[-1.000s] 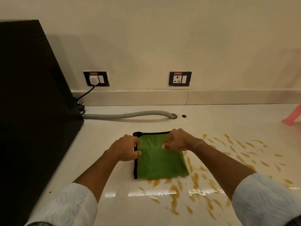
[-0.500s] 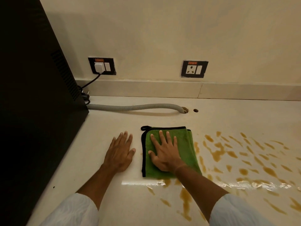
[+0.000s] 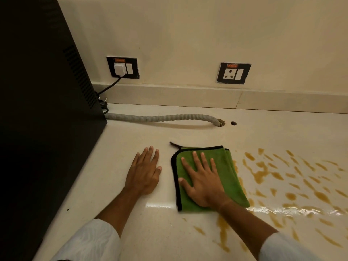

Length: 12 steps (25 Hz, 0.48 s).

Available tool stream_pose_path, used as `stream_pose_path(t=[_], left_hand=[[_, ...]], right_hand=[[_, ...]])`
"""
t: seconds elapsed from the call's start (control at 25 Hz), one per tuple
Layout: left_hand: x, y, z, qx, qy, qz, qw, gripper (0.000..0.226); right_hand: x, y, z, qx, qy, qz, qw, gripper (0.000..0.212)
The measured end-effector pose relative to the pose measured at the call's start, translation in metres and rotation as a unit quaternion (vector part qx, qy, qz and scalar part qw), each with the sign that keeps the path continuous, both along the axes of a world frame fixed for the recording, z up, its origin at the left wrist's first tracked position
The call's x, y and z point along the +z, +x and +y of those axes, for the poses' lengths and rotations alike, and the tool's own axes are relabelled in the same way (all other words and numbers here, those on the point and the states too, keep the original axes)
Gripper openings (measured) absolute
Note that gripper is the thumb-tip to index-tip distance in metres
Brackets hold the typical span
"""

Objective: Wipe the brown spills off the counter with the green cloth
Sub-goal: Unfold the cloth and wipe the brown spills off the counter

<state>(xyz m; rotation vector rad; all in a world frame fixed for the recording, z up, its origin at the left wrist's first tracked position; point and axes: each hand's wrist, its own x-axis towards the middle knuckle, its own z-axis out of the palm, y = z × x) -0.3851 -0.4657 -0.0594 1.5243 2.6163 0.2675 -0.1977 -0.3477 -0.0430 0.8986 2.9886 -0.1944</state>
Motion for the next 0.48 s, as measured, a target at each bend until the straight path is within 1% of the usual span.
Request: stream_pose_path(t=[0.08, 0.12, 0.24, 0.36, 0.44, 0.48], left_hand=[[0.000, 0.001, 0.002, 0.003, 0.003, 0.005, 1.000, 0.073], [0.001, 0.000, 0.002, 0.004, 0.002, 0.005, 1.000, 0.070], [0.001, 0.000, 0.002, 0.003, 0.004, 0.001, 1.000, 0.069], [0.000, -0.001, 0.000, -0.001, 0.001, -0.001, 1.000, 0.069], [0.000, -0.001, 0.000, 0.000, -0.002, -0.005, 1.000, 0.069], [0.001, -0.001, 0.000, 0.001, -0.003, -0.007, 1.000, 0.069]], right_hand=[[0.001, -0.016, 0.006, -0.060, -0.016, -0.006, 0.998, 0.072], [0.001, -0.022, 0.003, -0.066, -0.020, -0.009, 0.998, 0.073], [0.001, -0.011, -0.031, -0.019, -0.018, 0.007, 1.000, 0.072], [0.006, 0.039, -0.064, 0.041, -0.031, 0.023, 0.998, 0.069], [0.004, 0.068, -0.063, 0.044, -0.028, 0.003, 0.999, 0.068], [0.002, 0.074, -0.054, 0.023, -0.022, -0.004, 0.999, 0.068]])
